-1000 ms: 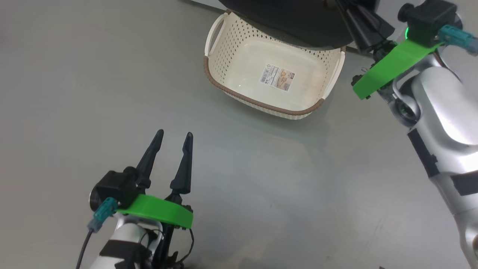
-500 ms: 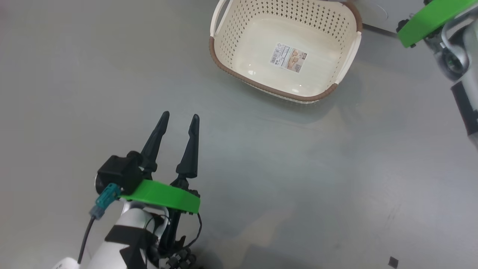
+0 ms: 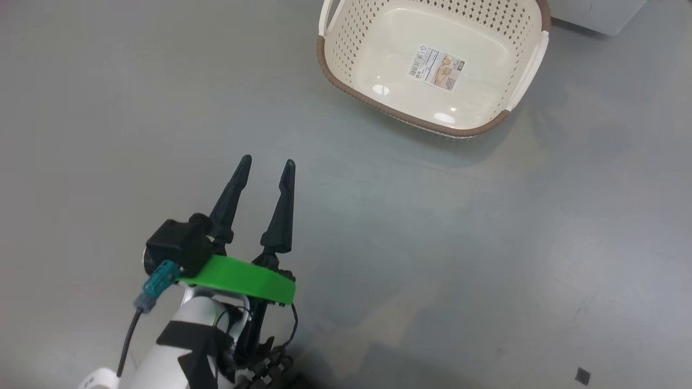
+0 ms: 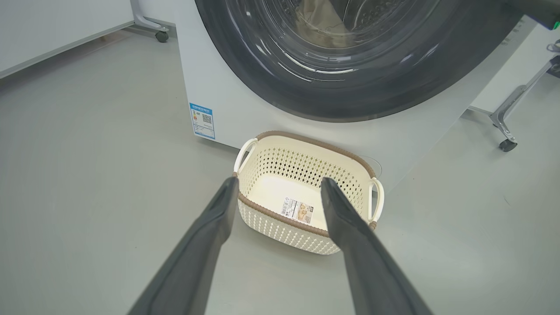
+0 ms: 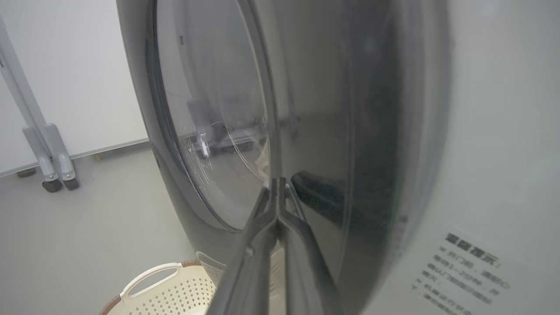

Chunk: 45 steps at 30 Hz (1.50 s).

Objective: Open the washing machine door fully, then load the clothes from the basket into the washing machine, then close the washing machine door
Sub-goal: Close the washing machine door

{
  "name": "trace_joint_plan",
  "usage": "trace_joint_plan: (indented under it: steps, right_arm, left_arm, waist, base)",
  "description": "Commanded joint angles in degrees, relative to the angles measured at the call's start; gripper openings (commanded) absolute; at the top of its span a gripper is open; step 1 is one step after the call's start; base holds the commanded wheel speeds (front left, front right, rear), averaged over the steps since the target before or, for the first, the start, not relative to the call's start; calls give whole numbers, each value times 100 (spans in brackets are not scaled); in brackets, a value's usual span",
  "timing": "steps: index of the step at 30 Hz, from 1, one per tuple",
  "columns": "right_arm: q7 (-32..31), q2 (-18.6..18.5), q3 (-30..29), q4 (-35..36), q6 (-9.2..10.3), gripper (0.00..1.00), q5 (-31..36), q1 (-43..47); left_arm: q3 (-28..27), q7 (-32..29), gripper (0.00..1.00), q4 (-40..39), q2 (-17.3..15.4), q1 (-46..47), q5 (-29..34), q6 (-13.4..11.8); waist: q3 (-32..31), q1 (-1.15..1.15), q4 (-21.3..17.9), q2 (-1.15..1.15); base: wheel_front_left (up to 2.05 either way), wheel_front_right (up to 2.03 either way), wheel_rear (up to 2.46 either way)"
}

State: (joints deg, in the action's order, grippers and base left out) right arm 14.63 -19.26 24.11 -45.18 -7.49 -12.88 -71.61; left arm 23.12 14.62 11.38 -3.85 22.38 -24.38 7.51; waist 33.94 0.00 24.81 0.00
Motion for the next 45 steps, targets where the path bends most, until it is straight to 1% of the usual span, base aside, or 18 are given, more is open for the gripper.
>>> trace_joint_plan:
  steps: [1, 8, 17, 22, 27, 29, 38, 45]
  right_arm:
    - [37, 19, -157, 33, 0, 0, 69, -250]
    - [37, 135, -625, -260, 0, 0, 227, -485]
    - [37, 203, -808, -309, 0, 0, 372, -461]
    - [37, 300, -862, -234, 0, 0, 320, -273]
    - [37, 390, -802, -123, 0, 0, 264, 208]
    - [37, 442, -757, 9, 0, 0, 161, 553]
    - [37, 463, -682, 811, 0, 0, -323, 1904]
    - [37, 429, -596, 1388, 0, 0, -295, 2834]
  left_arm:
    - [-186, 38, 100, -153, -104, 86, -60, -2]
    - [-163, 38, 100, -133, -75, 129, -70, -2]
    - [-185, 38, 100, -97, -54, 127, -59, -2]
    - [-232, 38, 100, -53, -69, 91, -45, -2]
    - [-271, 38, 100, 42, -122, 2, -22, -2]
    - [-276, 38, 100, 85, -175, -64, -5, -2]
    - [-426, 38, 100, 178, -396, -456, 41, -2]
    - [-550, 38, 100, 235, -517, -728, 53, -2]
  waist:
    - [32, 0, 8, 0]
    - [97, 0, 27, 0]
    - [63, 0, 3, 0]
    - [-90, 0, -87, 0]
    - [-436, 0, -266, 0]
    - [-696, 0, -400, 0]
    - [-1570, 0, -942, 0]
    - [-2053, 0, -1389, 0]
  base:
    - [0, 0, 0]
    - [0, 0, 0]
    - [0, 0, 0]
    - [0, 0, 0]
    - [0, 0, 0]
    - [0, 0, 0]
    - [0, 0, 0]
    - [0, 0, 0]
